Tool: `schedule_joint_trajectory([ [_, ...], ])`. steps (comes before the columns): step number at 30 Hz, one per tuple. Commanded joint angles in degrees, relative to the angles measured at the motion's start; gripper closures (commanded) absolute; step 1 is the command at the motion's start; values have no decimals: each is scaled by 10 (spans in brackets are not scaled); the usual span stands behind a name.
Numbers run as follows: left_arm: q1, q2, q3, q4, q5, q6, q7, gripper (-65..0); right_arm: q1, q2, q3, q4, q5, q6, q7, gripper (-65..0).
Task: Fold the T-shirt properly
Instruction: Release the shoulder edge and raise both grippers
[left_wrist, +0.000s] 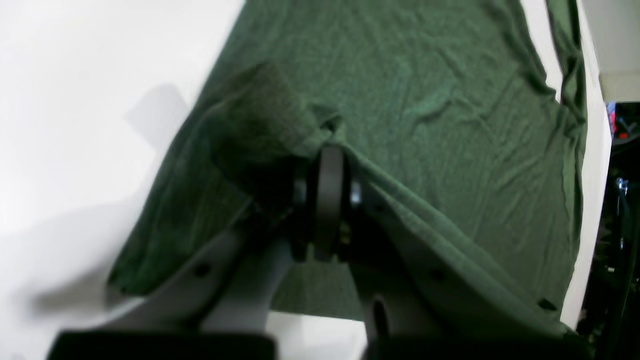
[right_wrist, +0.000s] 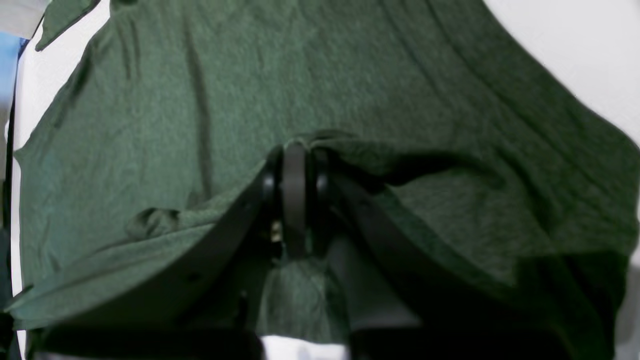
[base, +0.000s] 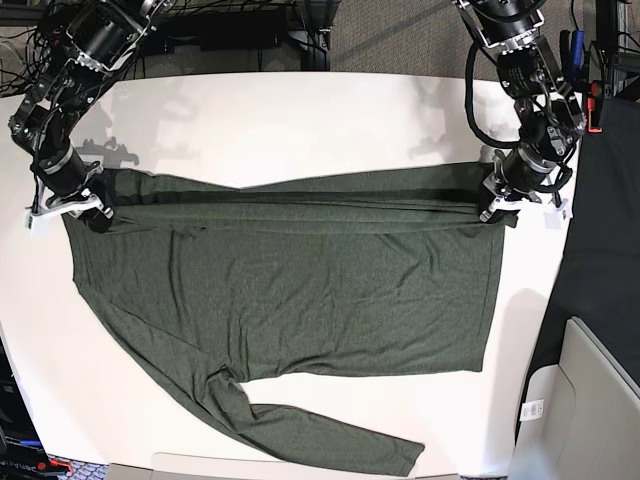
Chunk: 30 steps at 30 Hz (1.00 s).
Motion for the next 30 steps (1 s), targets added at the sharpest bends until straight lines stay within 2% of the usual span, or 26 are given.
schedule_joint_trajectory([
  [1,-12,-8,3,0,4,2,-23,0,12,12,3,3,5,-1,24,-3],
  [6,-18,-8,11,-35,4,3,-39,-1,26,11,2,-22,5,-1,29,-6],
  [8,-15,-8,12,-35,4,4,-40,-12,25,11,-7,-23,5,-1,29,-25],
  [11,-14,-11,17,-34,2,4,-34,-86,21,15,-25,-23,5,-1,40,-128],
  [14,-15,-19,26,-26,2,4,0,-159,13,15,-25,-19,5,-3,37,-239],
  [15,-15,-21,26,-15,2,4,8,-178,11,15,-25,-18,6,-3,36,-258],
  [17,-14,-20,26,11,2,4,16,-200,8,15,-25,-6,7,-2,29,-265],
  [23,13,-24,24,74,1,4,23,-202,-31,13,-25,70,10,-1,15,-265],
  [30,72,-20,18,103,2,6,65,-202,-127,15,-21,156,75,-1,15,-265],
])
